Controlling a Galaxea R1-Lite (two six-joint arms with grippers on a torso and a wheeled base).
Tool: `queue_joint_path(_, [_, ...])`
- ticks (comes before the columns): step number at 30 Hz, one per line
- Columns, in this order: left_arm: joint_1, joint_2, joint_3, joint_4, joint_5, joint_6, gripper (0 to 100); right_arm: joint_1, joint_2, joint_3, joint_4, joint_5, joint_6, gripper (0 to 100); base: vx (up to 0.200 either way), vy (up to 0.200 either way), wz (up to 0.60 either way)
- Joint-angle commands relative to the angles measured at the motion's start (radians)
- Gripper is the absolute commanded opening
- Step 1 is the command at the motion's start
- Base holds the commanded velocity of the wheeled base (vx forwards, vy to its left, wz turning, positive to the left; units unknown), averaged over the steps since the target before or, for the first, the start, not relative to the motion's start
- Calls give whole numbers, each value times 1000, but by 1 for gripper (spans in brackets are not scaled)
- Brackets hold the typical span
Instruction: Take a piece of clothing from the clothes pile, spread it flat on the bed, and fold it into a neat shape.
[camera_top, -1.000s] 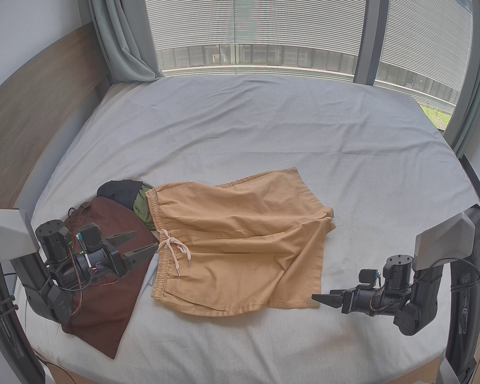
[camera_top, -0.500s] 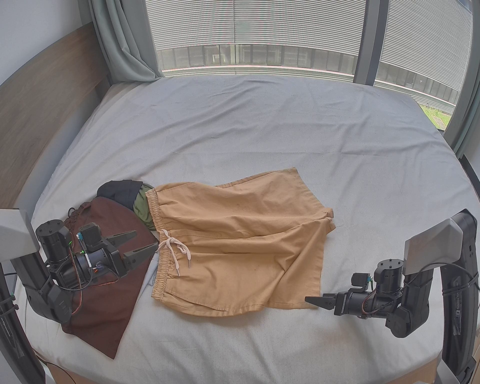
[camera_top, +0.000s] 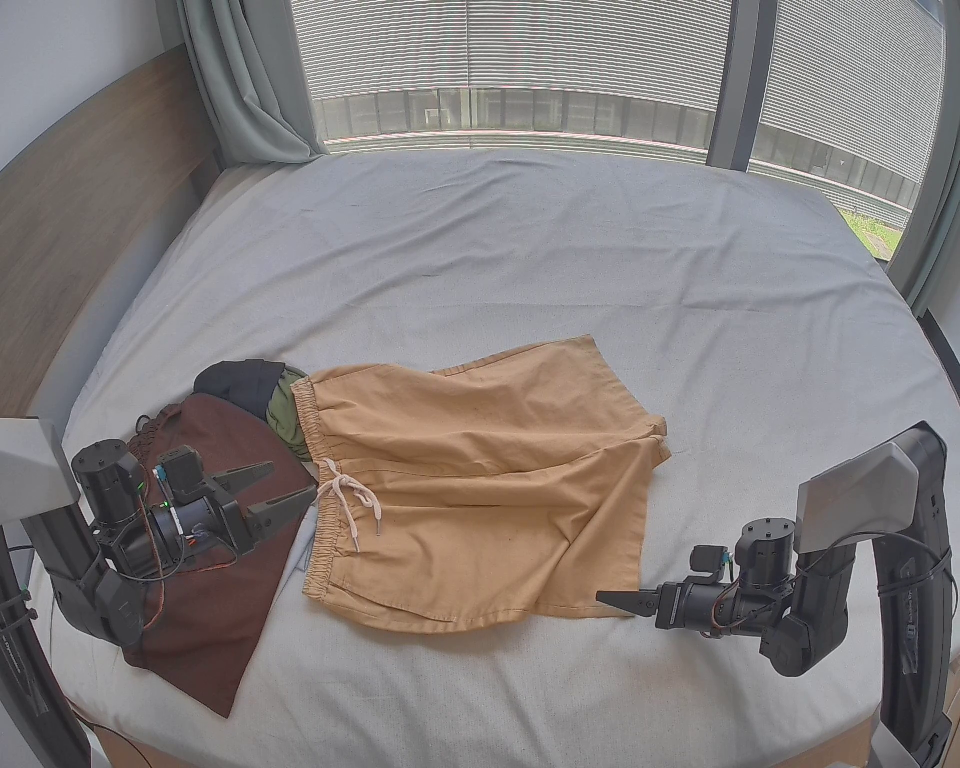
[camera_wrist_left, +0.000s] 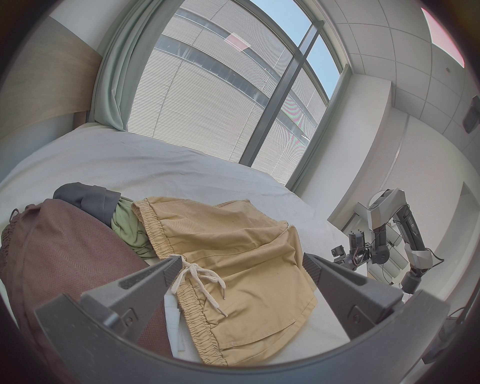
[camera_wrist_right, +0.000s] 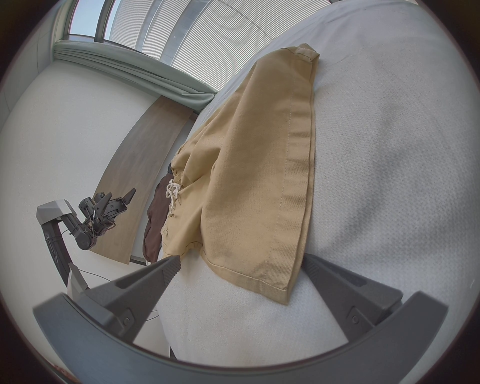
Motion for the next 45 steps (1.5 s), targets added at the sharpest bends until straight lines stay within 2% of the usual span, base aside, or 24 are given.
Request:
queue_joint_path(1, [0, 0, 0, 0, 1, 0, 100, 1, 9, -6, 0, -1, 2, 100, 0, 0, 0])
queue_joint_path(3, [0, 0, 0, 0, 1, 0, 100, 1, 9, -13, 0, -1, 2, 100, 0, 0, 0])
queue_joint_path(4, [0, 0, 0, 0, 1, 0, 100, 1, 9, -16, 0, -1, 2, 0, 0, 0, 0])
queue_joint_path(19, [6, 40, 2, 0, 0, 0, 100, -10, 10, -8, 0, -4, 2, 0, 0, 0, 0])
queue_joint_path(26, [21, 69, 18, 0, -22, -2, 100, -22, -21, 47, 0, -59, -7, 0, 0, 0, 0])
queue_joint_path(35, [23, 116, 29, 0, -20, 3, 100, -64, -119, 142, 2, -58, -17, 0, 0, 0, 0])
queue_joint_path(45, [23, 146, 28, 0, -19, 3, 100, -91, -140, 172, 2, -54, -24, 0, 0, 0, 0])
